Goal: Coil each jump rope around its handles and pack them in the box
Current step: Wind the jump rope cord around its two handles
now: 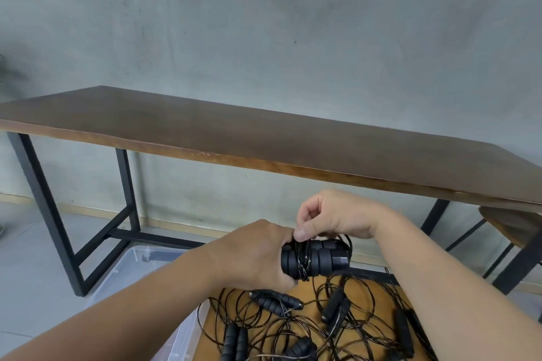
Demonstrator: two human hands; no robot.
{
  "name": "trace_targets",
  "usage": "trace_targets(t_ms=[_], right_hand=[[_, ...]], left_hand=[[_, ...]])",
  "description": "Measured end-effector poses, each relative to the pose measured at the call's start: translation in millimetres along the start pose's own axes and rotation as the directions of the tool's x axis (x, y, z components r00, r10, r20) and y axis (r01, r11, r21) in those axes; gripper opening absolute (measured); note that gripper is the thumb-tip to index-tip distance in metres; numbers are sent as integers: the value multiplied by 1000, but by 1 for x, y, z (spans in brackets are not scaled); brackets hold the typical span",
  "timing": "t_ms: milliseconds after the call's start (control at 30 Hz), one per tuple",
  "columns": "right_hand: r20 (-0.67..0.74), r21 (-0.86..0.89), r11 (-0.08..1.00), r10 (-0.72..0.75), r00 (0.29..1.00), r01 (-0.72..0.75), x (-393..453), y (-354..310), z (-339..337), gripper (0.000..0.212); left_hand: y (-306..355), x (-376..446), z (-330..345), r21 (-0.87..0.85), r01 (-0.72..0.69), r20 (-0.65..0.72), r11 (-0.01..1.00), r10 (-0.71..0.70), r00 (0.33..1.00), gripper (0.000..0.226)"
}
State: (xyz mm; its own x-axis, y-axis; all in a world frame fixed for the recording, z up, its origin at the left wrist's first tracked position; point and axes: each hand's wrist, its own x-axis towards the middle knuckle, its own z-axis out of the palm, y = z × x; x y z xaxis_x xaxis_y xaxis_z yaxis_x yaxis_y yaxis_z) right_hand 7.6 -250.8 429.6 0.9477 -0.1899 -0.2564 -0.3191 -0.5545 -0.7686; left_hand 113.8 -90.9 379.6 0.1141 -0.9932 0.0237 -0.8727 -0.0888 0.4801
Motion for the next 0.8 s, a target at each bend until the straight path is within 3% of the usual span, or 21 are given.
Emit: trace_targets(t_ms=[67,167,267,367,467,567,667,800], right_hand=[[23,184,983,7,1000,-11,3,13,4,21],[-11,433,901,5,1000,1,6,34,15,16],[-77,678,733,-6,997,56,6,50,37,13],[-192,743,663,73,979,96,7,48,59,20],[-256,696,713,130,958,89,6,43,81,26],[-288,556,831,175,942,15,0,34,97,37],[-308,264,961,168,936,-86,0,27,103,37],[-309,-95,979,143,940,-180,-6,18,101,36]], left_hand=[[0,-4,0,-99,27,10,995,-26,1000,37],[-1,-8,-2,-187,81,12,979,-80,997,71],[0,-7,-7,-319,88,-11,944,-96,995,83],[1,-4,-14,-289,122,-80,950,-151,985,94],[-6,4,-17,-138,186,-206,973,-212,955,66],[-17,16,-15,-40,259,-349,965,-257,901,36],[-16,23,-8,130,317,-405,940,-241,882,28],[-12,29,-1,424,341,-435,839,-141,889,28]])
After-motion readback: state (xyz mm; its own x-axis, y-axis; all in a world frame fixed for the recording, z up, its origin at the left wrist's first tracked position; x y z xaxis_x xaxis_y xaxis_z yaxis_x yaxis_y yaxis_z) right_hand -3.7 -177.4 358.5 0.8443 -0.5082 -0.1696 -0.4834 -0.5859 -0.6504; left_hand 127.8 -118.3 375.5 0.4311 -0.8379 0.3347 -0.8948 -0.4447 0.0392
